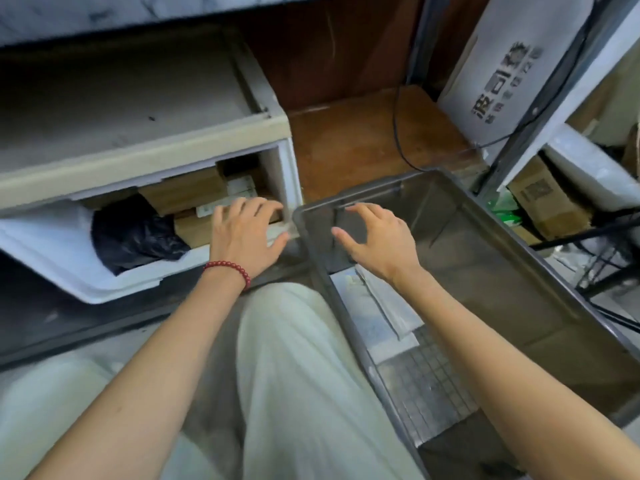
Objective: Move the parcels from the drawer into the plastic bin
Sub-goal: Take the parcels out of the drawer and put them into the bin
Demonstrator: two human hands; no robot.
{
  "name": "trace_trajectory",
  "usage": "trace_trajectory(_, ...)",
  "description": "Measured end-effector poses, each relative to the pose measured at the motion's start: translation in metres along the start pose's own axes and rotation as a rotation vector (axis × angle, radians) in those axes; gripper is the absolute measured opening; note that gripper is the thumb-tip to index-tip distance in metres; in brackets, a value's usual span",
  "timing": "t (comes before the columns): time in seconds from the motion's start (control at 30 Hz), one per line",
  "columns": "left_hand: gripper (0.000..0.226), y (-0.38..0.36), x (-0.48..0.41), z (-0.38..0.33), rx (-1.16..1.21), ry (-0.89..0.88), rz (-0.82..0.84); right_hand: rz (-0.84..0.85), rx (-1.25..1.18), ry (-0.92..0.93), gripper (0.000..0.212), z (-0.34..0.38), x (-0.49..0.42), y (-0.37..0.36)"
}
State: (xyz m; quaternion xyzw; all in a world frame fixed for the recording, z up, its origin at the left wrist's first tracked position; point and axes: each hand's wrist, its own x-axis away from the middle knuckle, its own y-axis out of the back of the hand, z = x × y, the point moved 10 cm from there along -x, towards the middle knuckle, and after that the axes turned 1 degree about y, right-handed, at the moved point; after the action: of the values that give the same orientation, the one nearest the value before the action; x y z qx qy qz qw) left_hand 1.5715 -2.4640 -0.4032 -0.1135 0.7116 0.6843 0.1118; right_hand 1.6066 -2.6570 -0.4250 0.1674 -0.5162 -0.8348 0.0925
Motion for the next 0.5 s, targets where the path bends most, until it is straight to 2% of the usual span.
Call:
trace_trajectory(0.2, 0.048, 0.005, 0.053, 0.09, -0.038, 0.214, 0.072, 0.113, -0.102, 0.162, 0.052, 0.106, -0.007, -0.036)
trace_trajectory(0.37, 0.052, -0.037, 0.097, 0.135, -0.022, 0.328, 0.208, 0.282, -0.214, 0.103, 0.045, 0.119, -0.009, -0.093)
trace_trajectory(0.5, 0.054, -0.086, 0.12, 0.154, -0.005, 0.349, 0.32, 0.451, -0.213, 0.068, 0.039, 0.113, -0.006, -0.156)
